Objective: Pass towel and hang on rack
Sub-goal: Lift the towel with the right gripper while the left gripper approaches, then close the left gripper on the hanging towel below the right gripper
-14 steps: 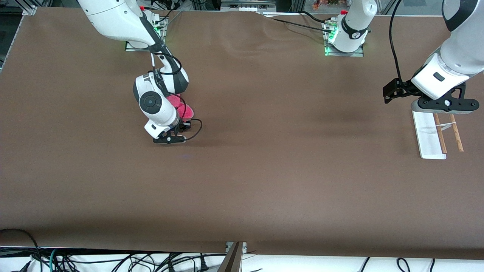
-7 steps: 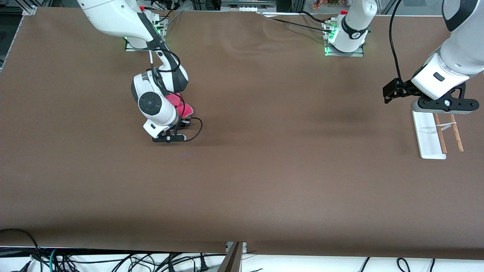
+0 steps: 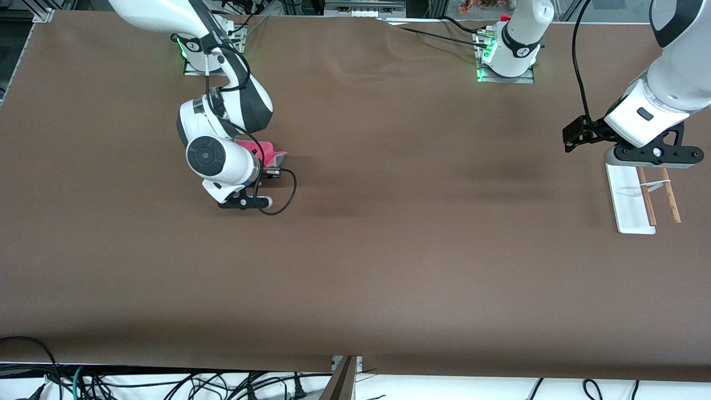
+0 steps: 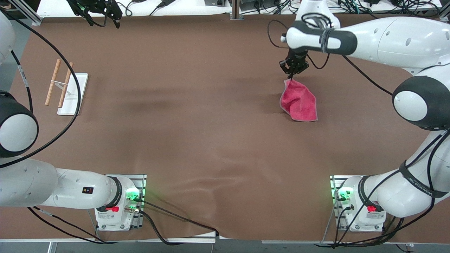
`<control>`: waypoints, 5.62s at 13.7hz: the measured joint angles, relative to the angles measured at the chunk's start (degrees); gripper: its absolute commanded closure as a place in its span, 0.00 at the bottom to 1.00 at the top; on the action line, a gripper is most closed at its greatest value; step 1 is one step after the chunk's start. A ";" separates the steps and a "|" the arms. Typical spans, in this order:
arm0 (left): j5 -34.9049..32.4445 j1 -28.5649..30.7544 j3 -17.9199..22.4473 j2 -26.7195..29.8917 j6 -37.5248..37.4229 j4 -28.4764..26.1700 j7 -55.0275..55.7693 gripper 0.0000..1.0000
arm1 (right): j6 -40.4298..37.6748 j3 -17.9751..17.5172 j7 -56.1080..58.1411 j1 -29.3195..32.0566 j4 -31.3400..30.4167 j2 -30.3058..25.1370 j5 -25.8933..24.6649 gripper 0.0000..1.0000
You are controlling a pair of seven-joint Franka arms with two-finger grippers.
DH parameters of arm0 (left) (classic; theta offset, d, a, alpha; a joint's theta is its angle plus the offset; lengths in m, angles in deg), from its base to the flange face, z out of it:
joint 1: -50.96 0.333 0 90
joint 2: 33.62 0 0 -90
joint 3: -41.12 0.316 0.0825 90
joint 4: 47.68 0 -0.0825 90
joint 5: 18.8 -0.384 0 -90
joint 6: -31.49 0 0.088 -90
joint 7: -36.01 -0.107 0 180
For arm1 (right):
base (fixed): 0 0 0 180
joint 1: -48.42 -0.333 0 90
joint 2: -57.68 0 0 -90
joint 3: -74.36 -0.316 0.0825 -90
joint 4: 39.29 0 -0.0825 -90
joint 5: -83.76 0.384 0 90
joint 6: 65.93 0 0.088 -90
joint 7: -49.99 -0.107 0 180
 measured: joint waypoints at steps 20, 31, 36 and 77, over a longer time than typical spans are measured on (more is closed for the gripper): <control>28.84 1.94 0.48 -14.73 5.37 4.13 -32.79 0.00 | -4.51 -10.33 -44.31 -0.76 25.59 0.53 39.70 1.00; 54.48 3.13 0.46 -21.46 5.33 -0.28 -81.15 0.00 | 13.12 -17.34 -55.30 -4.72 27.14 1.46 42.80 1.00; 68.87 4.05 0.52 -22.13 5.29 -8.32 -103.99 0.00 | 13.30 -17.33 -56.60 -4.65 27.73 1.63 42.85 1.00; 95.61 0.84 -4.94 -23.73 -3.79 -23.94 -130.66 1.00 | 15.80 -17.27 -63.67 -4.50 32.76 5.57 46.52 1.00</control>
